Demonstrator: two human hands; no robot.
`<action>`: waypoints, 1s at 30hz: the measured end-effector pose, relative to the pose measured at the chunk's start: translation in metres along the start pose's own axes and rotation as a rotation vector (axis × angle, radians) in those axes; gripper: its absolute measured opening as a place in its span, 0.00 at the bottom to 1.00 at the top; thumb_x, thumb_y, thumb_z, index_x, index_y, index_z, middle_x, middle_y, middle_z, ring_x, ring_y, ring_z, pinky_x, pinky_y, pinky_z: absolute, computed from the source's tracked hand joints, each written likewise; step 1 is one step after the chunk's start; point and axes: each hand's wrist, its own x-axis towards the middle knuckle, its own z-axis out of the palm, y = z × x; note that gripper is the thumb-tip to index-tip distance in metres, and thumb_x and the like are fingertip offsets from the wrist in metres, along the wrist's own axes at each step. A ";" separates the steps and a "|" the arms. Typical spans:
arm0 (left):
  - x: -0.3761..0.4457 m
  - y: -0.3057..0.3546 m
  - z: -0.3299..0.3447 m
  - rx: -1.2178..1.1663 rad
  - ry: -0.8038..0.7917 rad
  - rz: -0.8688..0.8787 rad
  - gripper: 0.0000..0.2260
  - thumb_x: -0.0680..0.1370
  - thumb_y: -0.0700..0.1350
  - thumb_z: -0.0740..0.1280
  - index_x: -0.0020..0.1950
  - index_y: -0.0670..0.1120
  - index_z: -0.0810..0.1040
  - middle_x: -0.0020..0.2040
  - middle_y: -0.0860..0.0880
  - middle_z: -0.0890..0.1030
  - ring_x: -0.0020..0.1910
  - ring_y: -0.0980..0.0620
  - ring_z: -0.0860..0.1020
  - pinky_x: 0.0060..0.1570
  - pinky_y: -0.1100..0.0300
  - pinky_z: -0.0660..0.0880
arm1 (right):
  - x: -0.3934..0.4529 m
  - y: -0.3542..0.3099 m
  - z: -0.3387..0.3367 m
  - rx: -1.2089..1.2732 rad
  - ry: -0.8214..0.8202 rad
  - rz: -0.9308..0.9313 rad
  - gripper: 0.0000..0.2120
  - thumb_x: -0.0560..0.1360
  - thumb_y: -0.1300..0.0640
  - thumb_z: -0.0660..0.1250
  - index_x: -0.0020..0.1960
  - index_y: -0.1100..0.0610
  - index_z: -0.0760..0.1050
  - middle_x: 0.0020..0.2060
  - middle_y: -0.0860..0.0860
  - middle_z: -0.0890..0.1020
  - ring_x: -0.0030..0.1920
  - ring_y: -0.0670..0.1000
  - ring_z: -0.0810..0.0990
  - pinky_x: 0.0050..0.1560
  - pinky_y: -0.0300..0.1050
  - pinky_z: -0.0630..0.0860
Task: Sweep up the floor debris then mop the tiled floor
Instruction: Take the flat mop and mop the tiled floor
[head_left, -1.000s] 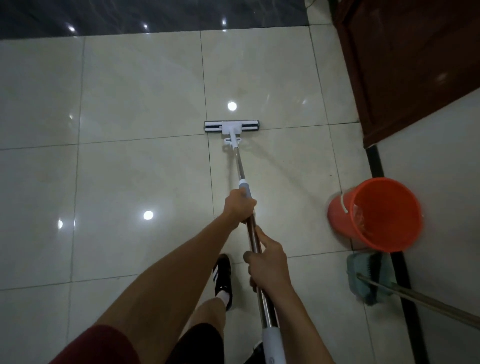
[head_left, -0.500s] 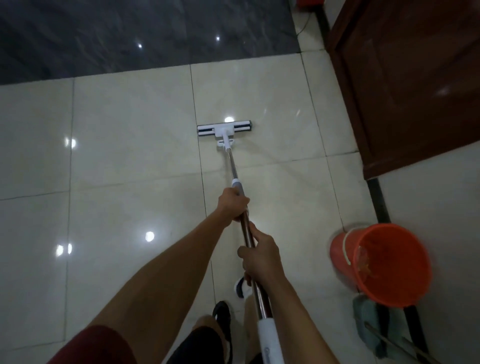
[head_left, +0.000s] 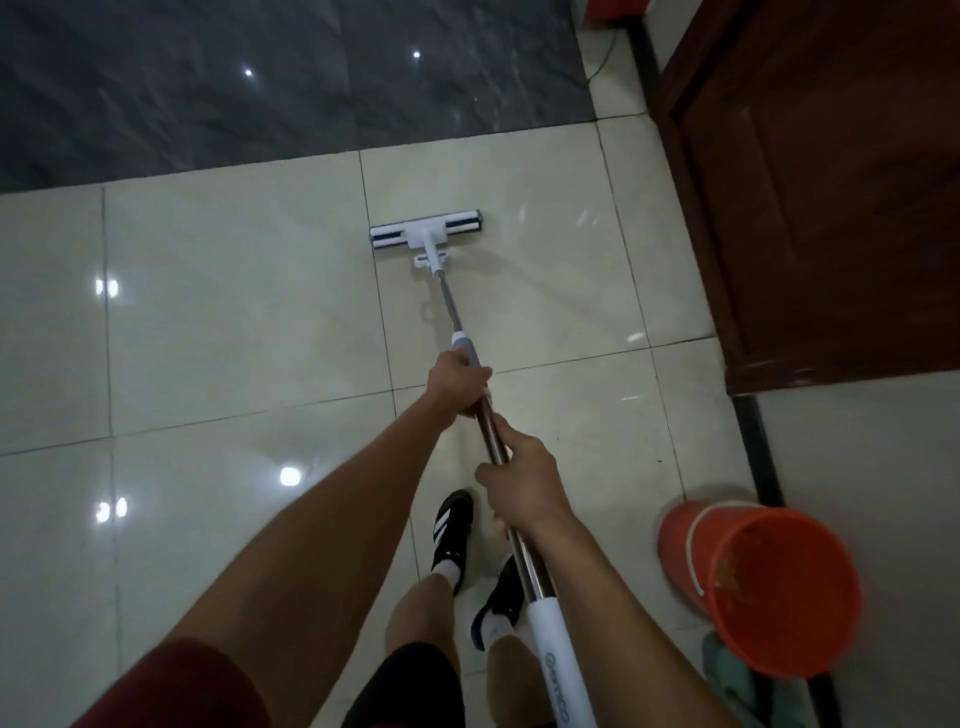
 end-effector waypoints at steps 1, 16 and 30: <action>0.006 0.009 -0.006 0.000 -0.004 -0.001 0.12 0.80 0.42 0.69 0.60 0.37 0.75 0.52 0.36 0.82 0.45 0.38 0.85 0.39 0.47 0.84 | 0.006 -0.012 -0.002 -0.021 0.002 0.006 0.35 0.76 0.64 0.64 0.76 0.38 0.63 0.45 0.56 0.82 0.32 0.54 0.80 0.38 0.50 0.83; 0.013 0.024 0.000 0.992 -0.141 0.467 0.20 0.80 0.42 0.65 0.71 0.41 0.69 0.65 0.37 0.74 0.60 0.39 0.75 0.57 0.46 0.77 | -0.006 -0.021 -0.054 -0.597 0.058 0.037 0.32 0.79 0.60 0.63 0.80 0.51 0.55 0.57 0.56 0.79 0.55 0.57 0.80 0.50 0.47 0.76; -0.082 -0.006 0.156 1.186 -0.215 0.646 0.24 0.82 0.52 0.66 0.75 0.47 0.65 0.71 0.39 0.68 0.66 0.40 0.73 0.62 0.45 0.76 | -0.091 0.109 -0.188 -0.736 0.142 -0.009 0.21 0.80 0.59 0.62 0.72 0.53 0.68 0.54 0.54 0.81 0.50 0.54 0.82 0.46 0.46 0.74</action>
